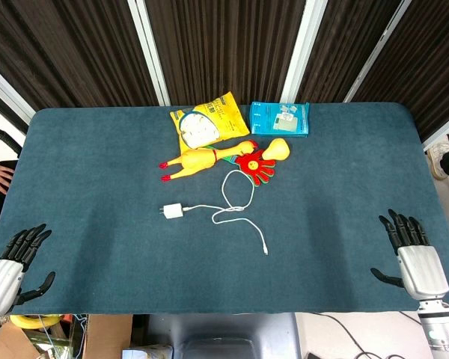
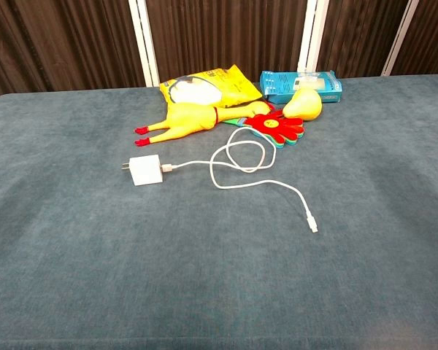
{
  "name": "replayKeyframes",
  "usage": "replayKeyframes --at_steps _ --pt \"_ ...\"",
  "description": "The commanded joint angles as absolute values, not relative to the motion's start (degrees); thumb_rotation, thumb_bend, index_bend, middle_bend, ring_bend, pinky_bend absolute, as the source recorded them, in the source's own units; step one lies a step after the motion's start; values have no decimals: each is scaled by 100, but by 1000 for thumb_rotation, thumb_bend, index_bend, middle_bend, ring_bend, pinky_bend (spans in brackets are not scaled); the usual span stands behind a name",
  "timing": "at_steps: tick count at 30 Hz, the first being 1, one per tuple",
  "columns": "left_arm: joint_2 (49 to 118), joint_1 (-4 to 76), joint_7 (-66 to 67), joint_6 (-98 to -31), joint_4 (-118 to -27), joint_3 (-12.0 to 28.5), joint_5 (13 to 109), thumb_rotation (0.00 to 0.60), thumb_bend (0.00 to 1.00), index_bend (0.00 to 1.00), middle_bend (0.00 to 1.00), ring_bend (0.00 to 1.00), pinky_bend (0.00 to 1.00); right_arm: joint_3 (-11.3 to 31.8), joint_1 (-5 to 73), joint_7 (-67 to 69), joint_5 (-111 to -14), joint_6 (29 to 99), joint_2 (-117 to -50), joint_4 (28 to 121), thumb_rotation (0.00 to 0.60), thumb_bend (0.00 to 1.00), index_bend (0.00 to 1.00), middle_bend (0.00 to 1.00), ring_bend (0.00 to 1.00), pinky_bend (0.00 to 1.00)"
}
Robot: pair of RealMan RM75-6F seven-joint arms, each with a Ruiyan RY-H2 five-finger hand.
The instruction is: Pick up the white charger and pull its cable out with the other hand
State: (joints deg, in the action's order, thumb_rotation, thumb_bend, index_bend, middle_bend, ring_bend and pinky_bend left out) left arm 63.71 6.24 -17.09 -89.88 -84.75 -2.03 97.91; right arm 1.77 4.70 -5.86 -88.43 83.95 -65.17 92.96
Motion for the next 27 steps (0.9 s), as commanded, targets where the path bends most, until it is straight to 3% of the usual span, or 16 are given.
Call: replayKeyframes --at_steps 1,4,5,7,9,13,17,21,27 --pt "6407 641 -1744 -9017 -8460 -212 9844 600 415 0 0 0 73 159 472 -571 -8875 8396 -6504 9306 600 160 0 0 0 0" --pt "6520 711 -1758 -8994 -8457 -198 9909 600 415 0 0 5 107 149 455 -593 -8892 8426 -6512 9301 600 160 0 0 0 0" --pt "6626 756 -1728 -8999 -8475 -164 9946 600 413 0 3 36 160 145 445 -584 -8890 8436 -6506 9300 600 160 0 0 0 0" --pt "6912 870 -1707 -9015 -8417 -67 10017 600 411 20 32 197 358 153 432 -565 -8871 8453 -6502 9296 600 160 0 0 0 0" --pt "7276 1121 -1709 -8799 -8327 12 10104 600 409 59 65 457 643 164 430 -582 -8842 8447 -6503 9277 600 160 0 0 0 0" --pt "7774 1745 -1731 -7940 -8416 149 10031 600 398 74 85 715 874 131 473 -518 -8872 8343 -6476 9293 600 160 0 0 0 0" --pt "8141 2150 -937 -7257 -8672 594 9382 600 392 84 88 838 971 108 500 -521 -8885 8276 -6473 9291 600 160 0 0 0 0" --pt "8403 2457 -427 -6676 -9090 1010 8499 600 375 113 112 907 1000 87 532 -430 -8847 8162 -6435 9303 600 160 0 0 0 0" --pt "9025 2855 1071 -6389 -9071 1434 7378 600 369 141 147 927 1000 90 636 -378 -8715 7893 -6413 9275 600 160 0 0 0 0"
